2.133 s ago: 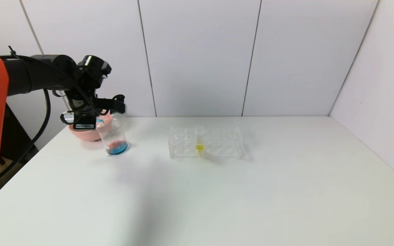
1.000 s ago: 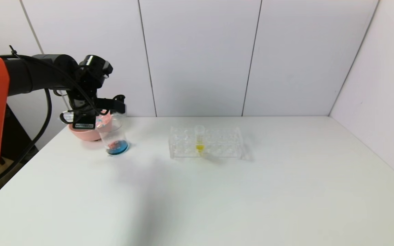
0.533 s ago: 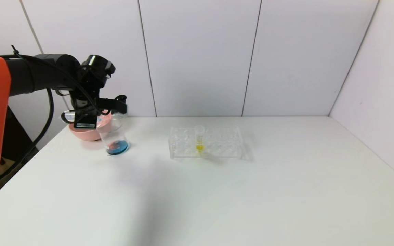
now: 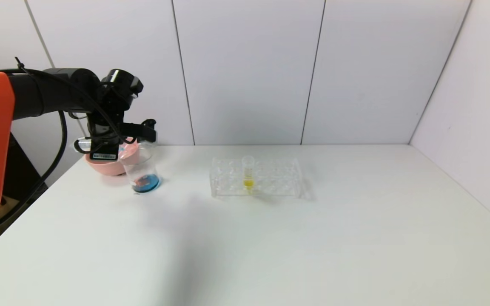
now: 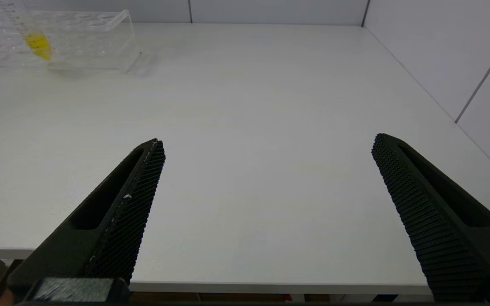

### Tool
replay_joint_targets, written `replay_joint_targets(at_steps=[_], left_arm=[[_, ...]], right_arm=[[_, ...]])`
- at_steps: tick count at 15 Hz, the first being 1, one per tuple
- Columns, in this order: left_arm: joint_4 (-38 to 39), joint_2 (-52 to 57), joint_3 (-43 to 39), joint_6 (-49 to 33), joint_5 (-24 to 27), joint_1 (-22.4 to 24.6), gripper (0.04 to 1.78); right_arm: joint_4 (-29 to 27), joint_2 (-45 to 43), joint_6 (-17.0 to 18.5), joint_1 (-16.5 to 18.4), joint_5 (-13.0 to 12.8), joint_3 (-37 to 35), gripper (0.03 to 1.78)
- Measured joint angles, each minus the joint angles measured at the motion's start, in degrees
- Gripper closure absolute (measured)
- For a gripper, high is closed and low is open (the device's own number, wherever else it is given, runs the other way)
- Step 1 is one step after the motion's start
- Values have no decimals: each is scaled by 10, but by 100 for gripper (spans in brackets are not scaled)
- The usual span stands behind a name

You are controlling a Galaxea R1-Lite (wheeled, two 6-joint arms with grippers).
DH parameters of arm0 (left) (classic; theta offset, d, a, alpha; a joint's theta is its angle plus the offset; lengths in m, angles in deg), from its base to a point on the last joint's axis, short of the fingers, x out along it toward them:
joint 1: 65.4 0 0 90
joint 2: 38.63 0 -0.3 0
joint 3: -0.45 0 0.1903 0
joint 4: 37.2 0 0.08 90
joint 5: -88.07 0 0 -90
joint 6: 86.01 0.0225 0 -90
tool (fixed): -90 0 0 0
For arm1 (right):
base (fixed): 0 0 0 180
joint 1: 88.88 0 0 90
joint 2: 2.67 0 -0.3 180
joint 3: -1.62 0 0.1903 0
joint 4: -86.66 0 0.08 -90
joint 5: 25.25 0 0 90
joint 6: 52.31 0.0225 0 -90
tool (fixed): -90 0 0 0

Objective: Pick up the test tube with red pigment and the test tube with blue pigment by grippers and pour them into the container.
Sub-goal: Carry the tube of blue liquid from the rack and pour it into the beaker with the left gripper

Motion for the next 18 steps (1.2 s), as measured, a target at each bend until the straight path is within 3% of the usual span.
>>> replay_joint_targets(at_steps=[13,18], left_arm=[[-1,-4,-1,4,-67,-13,135],[0,-6,-1,6,-69,-15,135]], right_arm=[[0,0,0,0,0,0,4],[0,0,0,0,0,0,4]])
